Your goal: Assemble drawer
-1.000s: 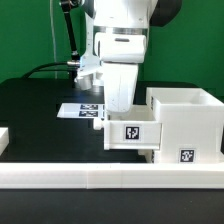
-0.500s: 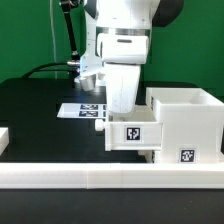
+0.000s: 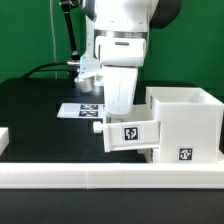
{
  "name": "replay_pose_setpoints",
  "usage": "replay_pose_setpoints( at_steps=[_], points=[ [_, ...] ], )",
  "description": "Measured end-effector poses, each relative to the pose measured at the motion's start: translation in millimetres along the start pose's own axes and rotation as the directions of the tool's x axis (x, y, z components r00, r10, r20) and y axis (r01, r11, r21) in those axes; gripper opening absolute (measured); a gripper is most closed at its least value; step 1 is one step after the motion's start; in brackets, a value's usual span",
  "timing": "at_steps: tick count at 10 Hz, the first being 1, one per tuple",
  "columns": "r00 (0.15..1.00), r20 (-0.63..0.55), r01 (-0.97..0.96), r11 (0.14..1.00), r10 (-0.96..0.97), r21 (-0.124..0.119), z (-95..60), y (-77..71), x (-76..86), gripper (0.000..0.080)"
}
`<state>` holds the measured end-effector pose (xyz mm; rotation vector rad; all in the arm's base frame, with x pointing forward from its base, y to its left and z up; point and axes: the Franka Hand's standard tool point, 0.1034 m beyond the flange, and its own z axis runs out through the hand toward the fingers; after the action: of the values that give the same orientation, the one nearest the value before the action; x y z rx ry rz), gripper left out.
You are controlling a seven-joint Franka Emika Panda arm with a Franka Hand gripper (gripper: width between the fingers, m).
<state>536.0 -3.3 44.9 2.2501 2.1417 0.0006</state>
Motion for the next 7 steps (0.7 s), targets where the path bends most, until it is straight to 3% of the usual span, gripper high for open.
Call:
replay_pose_setpoints(
  at_steps=[4, 7],
  points=[
    [1.0, -0.003, -0.008, 1.0, 0.008, -0.009, 0.4, 0.4, 0.3, 0.0041],
    [0.999, -0.018, -0.041, 0.998, 0.04, -0.054, 1.6, -3.1, 6.3, 0.0041]
  ],
)
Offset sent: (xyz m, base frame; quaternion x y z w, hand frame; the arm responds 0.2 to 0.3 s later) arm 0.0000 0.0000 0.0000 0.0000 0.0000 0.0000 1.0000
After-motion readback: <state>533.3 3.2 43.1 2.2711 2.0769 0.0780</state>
